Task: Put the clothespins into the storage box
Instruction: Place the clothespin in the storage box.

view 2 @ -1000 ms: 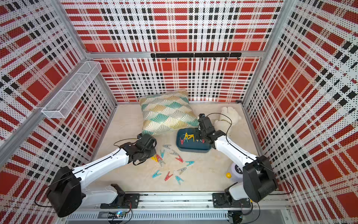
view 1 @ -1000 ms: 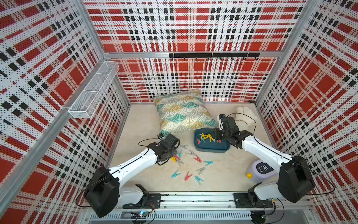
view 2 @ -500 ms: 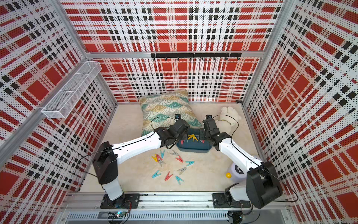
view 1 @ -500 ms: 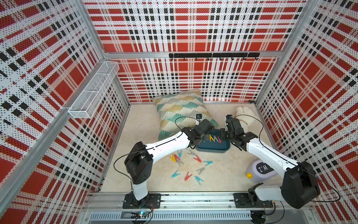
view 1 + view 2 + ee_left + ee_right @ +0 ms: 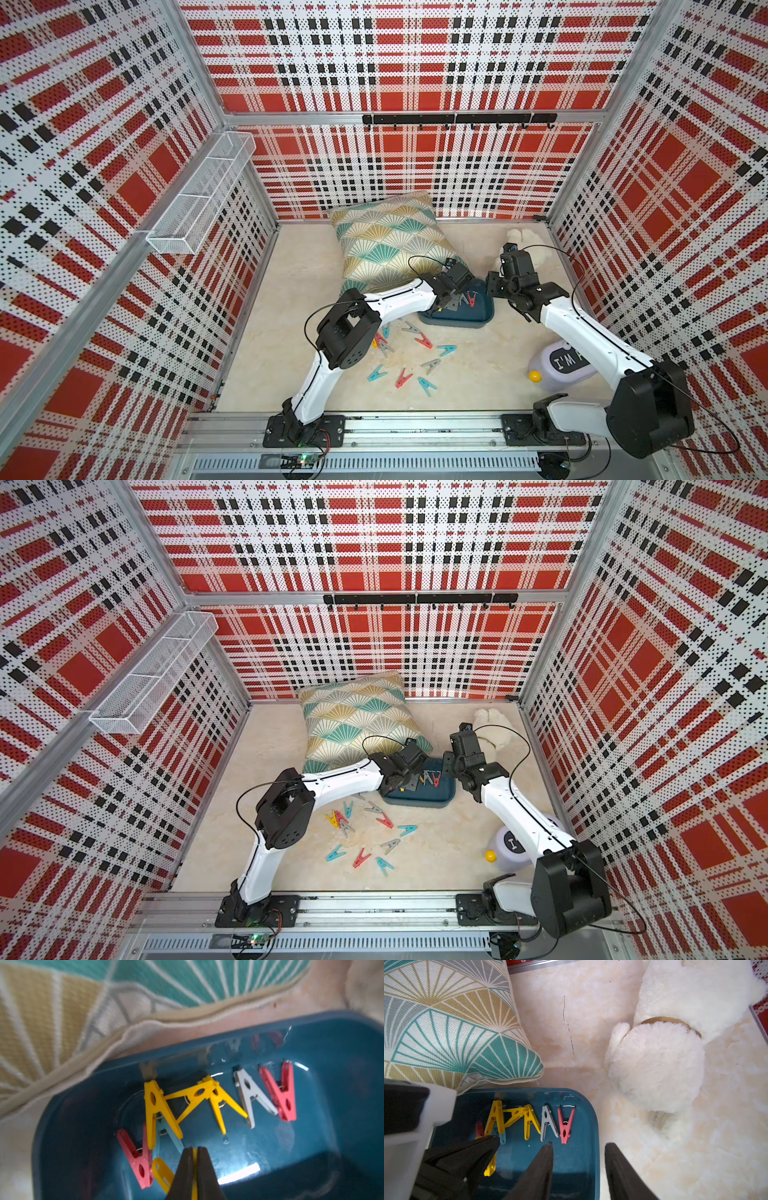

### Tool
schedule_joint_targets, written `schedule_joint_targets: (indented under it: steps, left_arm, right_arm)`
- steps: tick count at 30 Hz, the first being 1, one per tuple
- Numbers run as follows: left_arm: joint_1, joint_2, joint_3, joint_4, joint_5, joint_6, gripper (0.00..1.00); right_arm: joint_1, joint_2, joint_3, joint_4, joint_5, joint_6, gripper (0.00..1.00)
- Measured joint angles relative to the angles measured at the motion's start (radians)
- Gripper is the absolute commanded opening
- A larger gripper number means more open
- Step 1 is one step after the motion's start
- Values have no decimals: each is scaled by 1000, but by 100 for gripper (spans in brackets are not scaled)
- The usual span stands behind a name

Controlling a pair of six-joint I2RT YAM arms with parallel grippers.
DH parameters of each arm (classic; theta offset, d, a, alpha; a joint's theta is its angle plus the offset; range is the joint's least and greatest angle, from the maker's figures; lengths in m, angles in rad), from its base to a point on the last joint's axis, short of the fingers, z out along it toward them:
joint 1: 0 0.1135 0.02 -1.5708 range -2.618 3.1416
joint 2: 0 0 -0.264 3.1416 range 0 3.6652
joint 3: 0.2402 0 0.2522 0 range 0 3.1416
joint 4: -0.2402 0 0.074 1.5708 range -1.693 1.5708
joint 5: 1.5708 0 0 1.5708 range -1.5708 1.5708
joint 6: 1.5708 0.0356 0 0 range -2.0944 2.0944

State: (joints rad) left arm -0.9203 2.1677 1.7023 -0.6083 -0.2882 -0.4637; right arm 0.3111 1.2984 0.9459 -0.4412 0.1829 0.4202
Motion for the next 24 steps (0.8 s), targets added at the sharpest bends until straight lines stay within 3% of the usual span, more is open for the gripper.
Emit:
schedule_joint_targets:
  steps: [16,24]
  left_arm:
    - [-29,1,-66,-57,13,532,4]
    - [-28,22,-32,-87,31,651,21]
  right_arm:
    - [-13,40,62,-7,-6,-11,47]
    - [-79,33,67,-10,-30,-11,47]
